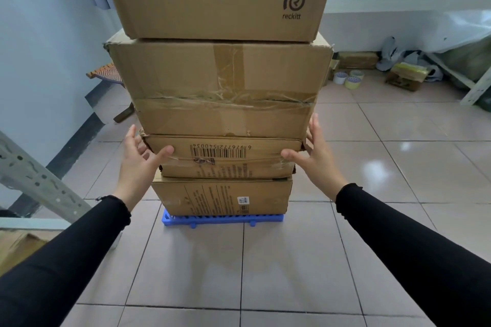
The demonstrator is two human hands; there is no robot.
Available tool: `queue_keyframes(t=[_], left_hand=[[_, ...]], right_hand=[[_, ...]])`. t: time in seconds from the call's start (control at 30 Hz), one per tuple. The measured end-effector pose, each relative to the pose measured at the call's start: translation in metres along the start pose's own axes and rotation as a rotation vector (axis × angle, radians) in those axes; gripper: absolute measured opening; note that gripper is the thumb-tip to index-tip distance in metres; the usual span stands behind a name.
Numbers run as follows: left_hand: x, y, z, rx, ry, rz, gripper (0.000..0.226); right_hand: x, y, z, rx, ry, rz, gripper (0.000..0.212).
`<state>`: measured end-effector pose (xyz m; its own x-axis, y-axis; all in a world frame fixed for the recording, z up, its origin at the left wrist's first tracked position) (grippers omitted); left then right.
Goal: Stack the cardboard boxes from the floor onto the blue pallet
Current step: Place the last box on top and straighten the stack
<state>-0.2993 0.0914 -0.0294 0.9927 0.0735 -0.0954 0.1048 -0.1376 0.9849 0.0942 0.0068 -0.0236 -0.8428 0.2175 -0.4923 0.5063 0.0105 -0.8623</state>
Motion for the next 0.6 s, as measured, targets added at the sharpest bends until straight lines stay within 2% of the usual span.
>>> queue_keyframes(t=[0.03, 0.1, 0.13, 0.2, 0.27, 0.47, 0.6], left_hand=[[0.0, -0.009, 0.002, -0.042, -0.006, -0.006, 0.116], [0.004, -0.021, 0.008, -0.107, -0.015, -0.025, 0.105], [0.007, -0.025, 0.011, -0.124, -0.032, -0.018, 0.092], [0.016, -0.031, 0.015, -0.163, -0.068, -0.001, 0.064], [0.021, -0.037, 0.017, -0.176, -0.081, -0.008, 0.05], [0.02, -0.048, 0.018, -0.158, -0.058, 0.025, 0.051], [0.019, -0.059, 0.02, -0.177, -0.041, 0.077, 0.052]], right_hand=[[0.004, 0.006, 0.003, 0.053, -0.011, -0.022, 0.125], [0.013, 0.022, 0.007, 0.147, -0.046, -0.03, 0.127], [0.019, 0.029, 0.009, 0.185, -0.068, 0.0, 0.121], [0.03, 0.041, 0.012, 0.192, -0.117, 0.061, 0.095], [0.037, 0.047, 0.013, 0.156, -0.146, 0.067, 0.072], [0.045, 0.049, 0.008, 0.143, -0.095, 0.064, 0.05], [0.051, 0.051, 0.006, 0.136, -0.057, 0.076, 0.05]])
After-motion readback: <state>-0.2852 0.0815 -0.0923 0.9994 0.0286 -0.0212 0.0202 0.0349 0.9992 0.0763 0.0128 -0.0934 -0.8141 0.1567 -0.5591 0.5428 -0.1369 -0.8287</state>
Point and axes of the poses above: each hand's wrist, its own z-axis away from the middle knuckle, its own x-axis out of the palm, y = z × x, the point moved 4 cm from there along -z, towards the middle knuckle, and after that the axes turned 15 degrees about z, right-handed, at the moved point
